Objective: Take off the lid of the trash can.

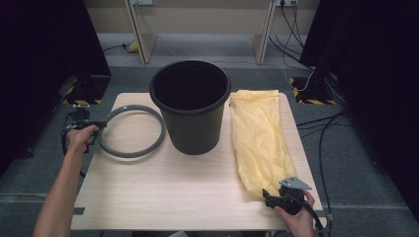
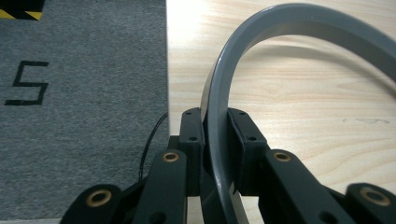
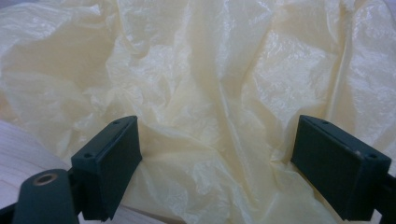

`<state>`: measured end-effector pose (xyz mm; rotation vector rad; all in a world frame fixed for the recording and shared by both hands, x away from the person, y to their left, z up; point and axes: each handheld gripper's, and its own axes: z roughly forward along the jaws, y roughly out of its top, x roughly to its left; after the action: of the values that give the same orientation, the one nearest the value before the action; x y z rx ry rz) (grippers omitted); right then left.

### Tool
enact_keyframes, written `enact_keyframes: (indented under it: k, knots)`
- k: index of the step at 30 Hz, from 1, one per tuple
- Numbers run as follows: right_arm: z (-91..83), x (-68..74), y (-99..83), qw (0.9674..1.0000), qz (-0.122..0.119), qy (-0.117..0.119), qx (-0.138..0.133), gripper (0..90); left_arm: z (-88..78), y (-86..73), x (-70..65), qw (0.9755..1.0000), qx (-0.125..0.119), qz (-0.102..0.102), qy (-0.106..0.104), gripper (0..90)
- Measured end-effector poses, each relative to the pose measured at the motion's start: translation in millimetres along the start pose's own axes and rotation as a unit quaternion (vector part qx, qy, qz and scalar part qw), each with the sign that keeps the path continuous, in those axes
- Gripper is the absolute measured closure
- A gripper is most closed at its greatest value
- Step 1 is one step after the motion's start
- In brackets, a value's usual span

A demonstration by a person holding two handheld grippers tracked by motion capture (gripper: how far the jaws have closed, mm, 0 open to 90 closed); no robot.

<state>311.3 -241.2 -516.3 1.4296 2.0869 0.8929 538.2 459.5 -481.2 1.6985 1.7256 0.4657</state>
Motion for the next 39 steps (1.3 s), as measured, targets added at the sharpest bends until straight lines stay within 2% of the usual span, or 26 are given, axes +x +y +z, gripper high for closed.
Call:
enact_keyframes:
  k: [9, 14, 17, 21, 24, 25, 30, 33, 39]
  knots:
    - [-0.1, 0.3, -0.1, 1.0000, 0.001, -0.001, 0.000, 15.8, 15.1, -7.3, -1.3, 1.0000, 0.006, 0.001, 0.007, 76.4]
    - [-0.4, 0.8, -0.1, 1.0000, 0.004, -0.001, 0.002, 15.8, 17.4, -10.8, 2.1, 0.9999, 0.005, -0.002, 0.011, 75.9]
    - [-0.4, 0.6, -0.2, 1.0000, 0.002, -0.001, 0.001, 15.8, 17.9, -12.1, 2.9, 0.9999, 0.007, 0.000, 0.008, 75.3]
    - [-0.4, 0.6, -0.2, 1.0000, 0.002, -0.001, 0.001, 15.8, 16.9, -13.6, 3.6, 1.0000, 0.004, -0.007, 0.004, 74.1]
    - [-0.4, 0.5, -0.2, 1.0000, 0.002, -0.001, 0.001, 15.8, 11.5, -13.1, 3.9, 0.9995, -0.015, -0.026, -0.008, 67.8]
    - [-0.4, 0.6, -0.1, 1.0000, 0.002, -0.001, 0.001, 15.8, 9.4, -12.6, 4.1, 0.9995, -0.017, -0.026, -0.009, 65.8]
    - [-0.4, 0.7, -0.1, 1.0000, 0.003, -0.001, 0.002, 15.8, -0.8, -10.5, 1.3, 0.9996, -0.021, -0.015, -0.013, 60.7]
    - [-0.3, 0.3, 0.1, 1.0000, 0.001, 0.000, 0.001, 15.8, -8.5, -7.5, -5.6, 0.9994, -0.026, -0.006, -0.021, 54.3]
    - [-0.2, 0.3, 0.2, 1.0000, 0.001, 0.000, 0.002, 15.8, -20.2, -3.3, -25.4, 0.9978, -0.037, -0.002, -0.056, 41.7]
